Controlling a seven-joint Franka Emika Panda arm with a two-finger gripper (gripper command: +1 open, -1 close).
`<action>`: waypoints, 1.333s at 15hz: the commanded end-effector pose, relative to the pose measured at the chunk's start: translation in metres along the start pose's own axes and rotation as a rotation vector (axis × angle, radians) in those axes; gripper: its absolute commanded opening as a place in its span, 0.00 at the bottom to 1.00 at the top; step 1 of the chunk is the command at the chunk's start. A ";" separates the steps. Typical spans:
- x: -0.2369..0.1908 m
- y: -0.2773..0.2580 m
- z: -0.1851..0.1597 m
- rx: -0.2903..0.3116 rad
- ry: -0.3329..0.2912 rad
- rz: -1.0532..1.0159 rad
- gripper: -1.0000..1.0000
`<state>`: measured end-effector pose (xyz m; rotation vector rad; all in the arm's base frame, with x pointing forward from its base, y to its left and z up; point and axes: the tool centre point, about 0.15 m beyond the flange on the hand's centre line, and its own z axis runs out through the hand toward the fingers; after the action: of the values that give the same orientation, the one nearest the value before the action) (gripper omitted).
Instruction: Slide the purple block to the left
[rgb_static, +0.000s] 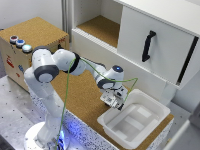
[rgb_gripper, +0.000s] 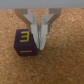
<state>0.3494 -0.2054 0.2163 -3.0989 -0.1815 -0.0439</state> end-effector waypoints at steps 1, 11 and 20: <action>0.002 -0.046 0.018 -0.014 0.000 0.022 0.00; -0.004 -0.083 0.012 0.004 -0.021 0.010 0.00; 0.005 -0.107 0.014 -0.018 -0.037 -0.001 0.00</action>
<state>0.3477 -0.1250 0.2064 -3.0737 -0.1951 0.0224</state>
